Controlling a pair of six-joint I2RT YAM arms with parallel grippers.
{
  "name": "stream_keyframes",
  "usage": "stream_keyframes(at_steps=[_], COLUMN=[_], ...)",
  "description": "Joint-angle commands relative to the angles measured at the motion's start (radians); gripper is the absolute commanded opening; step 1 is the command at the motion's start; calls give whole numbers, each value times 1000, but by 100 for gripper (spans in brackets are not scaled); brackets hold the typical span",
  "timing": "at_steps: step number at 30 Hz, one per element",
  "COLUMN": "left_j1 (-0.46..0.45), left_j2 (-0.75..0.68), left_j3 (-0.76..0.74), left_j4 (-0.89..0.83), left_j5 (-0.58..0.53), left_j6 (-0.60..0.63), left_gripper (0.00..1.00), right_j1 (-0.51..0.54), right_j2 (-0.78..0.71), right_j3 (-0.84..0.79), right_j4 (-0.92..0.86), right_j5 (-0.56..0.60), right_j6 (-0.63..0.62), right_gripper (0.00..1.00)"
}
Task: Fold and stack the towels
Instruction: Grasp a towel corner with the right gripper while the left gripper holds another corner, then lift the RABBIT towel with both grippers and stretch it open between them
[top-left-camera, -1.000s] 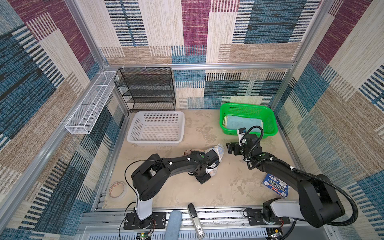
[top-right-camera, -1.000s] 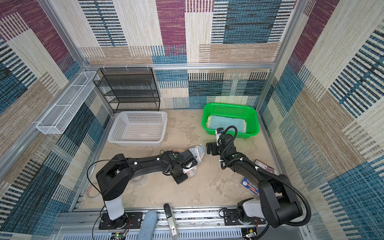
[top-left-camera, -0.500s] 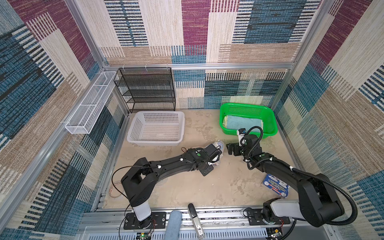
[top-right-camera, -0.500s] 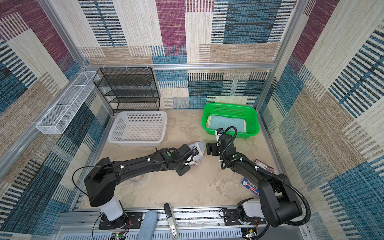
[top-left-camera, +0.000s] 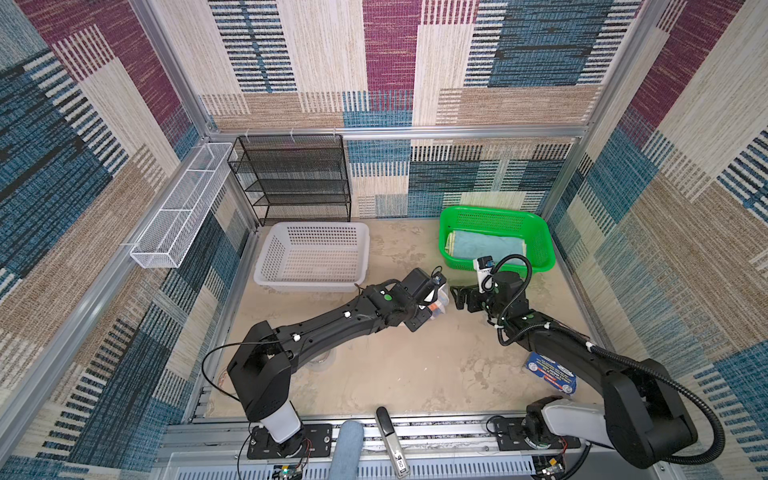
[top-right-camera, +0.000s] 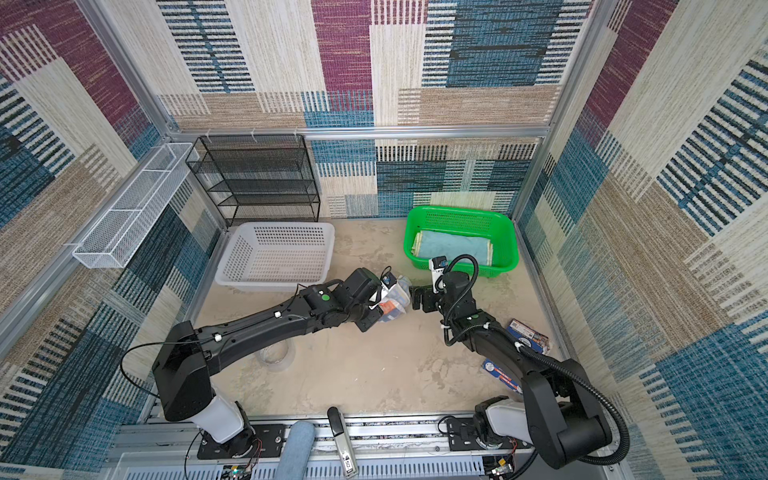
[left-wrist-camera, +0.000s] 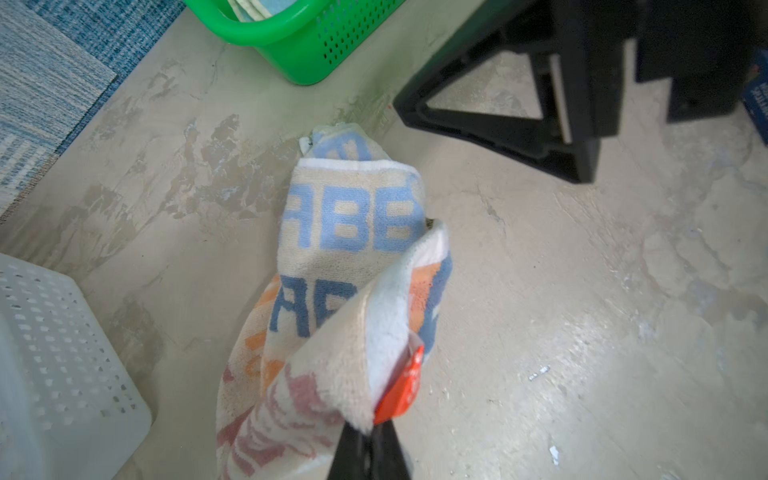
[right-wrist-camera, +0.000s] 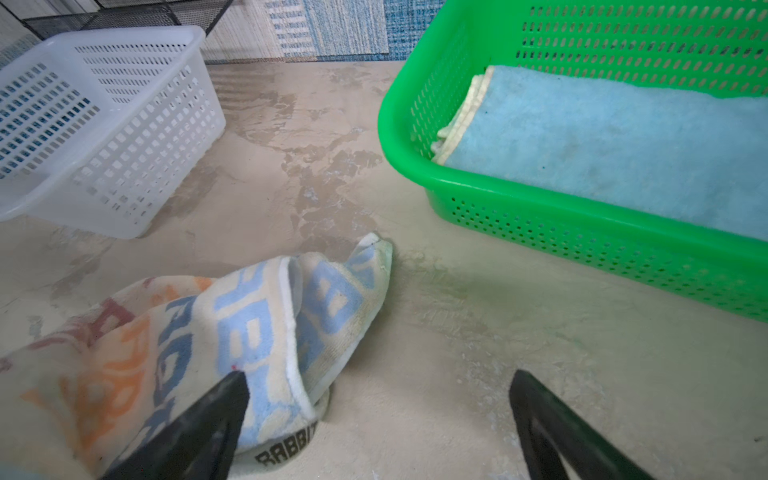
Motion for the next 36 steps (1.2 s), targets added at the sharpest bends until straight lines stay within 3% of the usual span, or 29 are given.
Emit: stream_keyframes(at_steps=[1,7,13,24,32,34,36], left_j1=[25,80,100,139,154,156,158], left_j2=[-23,-60,-69,-56,-73,-80,-86], left_j3=[12,4,-3,-14,-37,-48,-58], left_j4=[18,34,24,27,39,43,46], left_j5=[45,131,102,80,74,72,69], left_j6=[-22,-43,-34,-37,-40,-43,-49], left_gripper=[0,0,0,0,0,0,0], right_j1=[1,1,0,3,2,3,3], right_j2=[-32,-102,-80,-106,-36,-1,32], right_j3=[-26,-89,-86,-214,-228,-226,-217], right_j4=[115,220,176,239,292,334,367], right_j5=[-83,-203,-238,-321,-272,-274,-291], right_j6=[-20,-63,-88,38,121,147,161], right_gripper=[100,100,100,94,71,60,42])
